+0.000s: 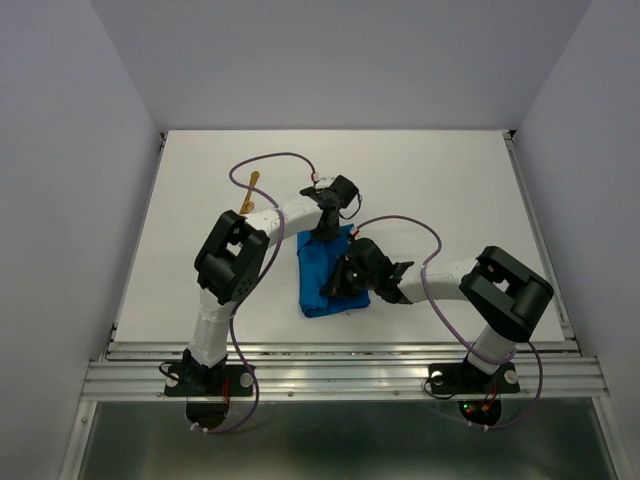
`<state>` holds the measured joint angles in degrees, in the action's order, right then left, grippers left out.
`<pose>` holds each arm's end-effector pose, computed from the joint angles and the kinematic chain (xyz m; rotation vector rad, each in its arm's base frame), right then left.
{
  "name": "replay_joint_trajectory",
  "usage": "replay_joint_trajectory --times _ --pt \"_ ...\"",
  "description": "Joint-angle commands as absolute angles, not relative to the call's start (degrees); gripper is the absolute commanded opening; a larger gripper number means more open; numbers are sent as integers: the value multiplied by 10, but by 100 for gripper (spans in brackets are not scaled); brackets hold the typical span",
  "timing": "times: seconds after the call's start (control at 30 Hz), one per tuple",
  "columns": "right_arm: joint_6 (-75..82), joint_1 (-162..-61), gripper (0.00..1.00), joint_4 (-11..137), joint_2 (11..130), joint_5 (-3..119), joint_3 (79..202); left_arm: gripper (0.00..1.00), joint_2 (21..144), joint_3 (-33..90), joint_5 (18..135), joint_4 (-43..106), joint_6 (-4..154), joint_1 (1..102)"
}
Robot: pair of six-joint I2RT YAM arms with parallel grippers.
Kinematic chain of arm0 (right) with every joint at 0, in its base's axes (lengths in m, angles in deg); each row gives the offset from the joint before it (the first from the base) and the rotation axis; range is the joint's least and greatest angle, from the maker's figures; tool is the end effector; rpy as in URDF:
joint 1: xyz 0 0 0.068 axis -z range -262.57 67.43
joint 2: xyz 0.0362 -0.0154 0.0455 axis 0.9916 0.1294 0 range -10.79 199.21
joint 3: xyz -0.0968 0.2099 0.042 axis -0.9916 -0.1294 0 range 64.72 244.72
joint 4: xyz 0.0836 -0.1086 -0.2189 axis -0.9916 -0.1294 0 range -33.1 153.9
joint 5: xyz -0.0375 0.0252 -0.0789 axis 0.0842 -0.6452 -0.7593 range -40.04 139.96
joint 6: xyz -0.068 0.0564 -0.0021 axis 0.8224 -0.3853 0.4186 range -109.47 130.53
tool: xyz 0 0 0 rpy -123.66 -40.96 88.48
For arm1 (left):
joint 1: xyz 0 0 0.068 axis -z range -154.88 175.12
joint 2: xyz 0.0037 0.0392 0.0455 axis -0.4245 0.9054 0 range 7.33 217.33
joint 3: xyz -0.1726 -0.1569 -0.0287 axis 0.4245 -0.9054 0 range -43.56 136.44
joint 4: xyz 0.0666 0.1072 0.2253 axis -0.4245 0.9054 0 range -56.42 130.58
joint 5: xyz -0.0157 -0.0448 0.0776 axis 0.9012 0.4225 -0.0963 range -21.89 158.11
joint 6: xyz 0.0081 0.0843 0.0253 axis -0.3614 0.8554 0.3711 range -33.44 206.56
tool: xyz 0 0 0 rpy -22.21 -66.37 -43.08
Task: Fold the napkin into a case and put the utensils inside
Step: Smooth out the 2/3-rectangle-folded napkin at the center of the board.
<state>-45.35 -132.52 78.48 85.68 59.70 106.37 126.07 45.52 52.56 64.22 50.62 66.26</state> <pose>0.2144 0.2757 0.0760 0.0310 2.5403 1.0696 0.3466 -0.2749 0.1131 0.0235 2.5693 -0.1500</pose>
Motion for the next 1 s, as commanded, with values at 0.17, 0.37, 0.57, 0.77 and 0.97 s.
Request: replay_joint_trajectory --times 0.17,0.37,0.57,0.77,0.97 --pt "-447 -1329 1 797 860 577 1057 38 1208 486 518 648 521 663" --pt "-441 -1329 1 796 876 586 1062 39 1188 529 517 675 532 661" --pt "-436 -1329 1 791 877 582 1065 39 1153 530 518 694 540 649" --pt "-437 -1329 1 790 876 579 1062 23 1083 426 540 663 526 641" --pt "-436 -1329 1 788 878 575 1062 0 993 257 596 597 496 641"
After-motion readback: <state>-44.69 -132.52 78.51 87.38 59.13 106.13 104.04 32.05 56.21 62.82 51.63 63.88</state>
